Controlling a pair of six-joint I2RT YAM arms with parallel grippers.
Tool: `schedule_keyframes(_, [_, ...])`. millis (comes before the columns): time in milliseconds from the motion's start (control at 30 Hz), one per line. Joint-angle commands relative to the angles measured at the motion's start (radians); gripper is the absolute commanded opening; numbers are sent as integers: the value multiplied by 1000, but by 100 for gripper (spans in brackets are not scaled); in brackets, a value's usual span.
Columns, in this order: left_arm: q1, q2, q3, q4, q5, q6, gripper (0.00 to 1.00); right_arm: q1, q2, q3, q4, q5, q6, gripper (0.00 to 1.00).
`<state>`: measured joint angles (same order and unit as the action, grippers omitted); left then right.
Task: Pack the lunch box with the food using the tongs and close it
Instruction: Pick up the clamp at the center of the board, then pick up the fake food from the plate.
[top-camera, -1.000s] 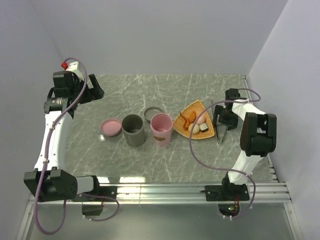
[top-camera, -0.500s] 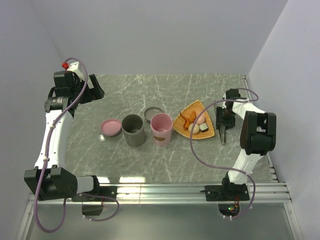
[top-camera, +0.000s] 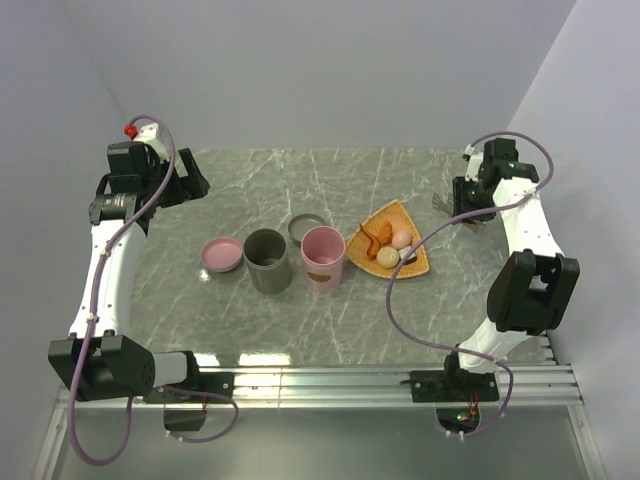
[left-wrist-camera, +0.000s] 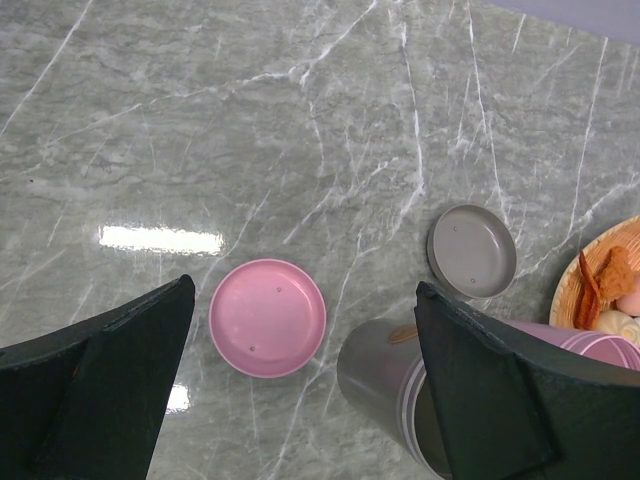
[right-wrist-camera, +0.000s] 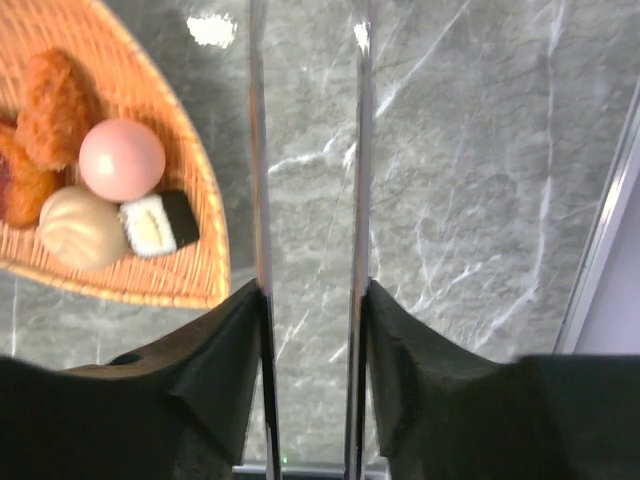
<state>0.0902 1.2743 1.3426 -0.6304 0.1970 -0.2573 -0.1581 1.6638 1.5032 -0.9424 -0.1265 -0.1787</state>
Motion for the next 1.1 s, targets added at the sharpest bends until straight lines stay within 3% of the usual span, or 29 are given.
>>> schedule_keyframes(0, [-3, -20, 35, 34, 16, -10, 99, -18, -30, 37, -88, -33, -47, 48])
schedule_keyframes(133, [-1, -24, 30, 35, 13, -8, 99, -32, -55, 67, -124, -106, -79, 47])
schedule_keyframes(333, [-3, -41, 9, 40, 19, -3, 99, -38, -177, 52, -174, -246, -255, 49])
schedule_keyframes(567, [-3, -41, 13, 34, 27, -3, 99, -38, -291, 51, -275, -306, -442, 49])
schedule_keyframes(867, [-1, -43, 9, 37, 35, -5, 99, -17, -372, -20, -340, -325, -522, 51])
schedule_keyframes(1067, [-3, -39, 16, 31, 35, -3, 99, 69, -381, -50, -320, -317, -473, 51])
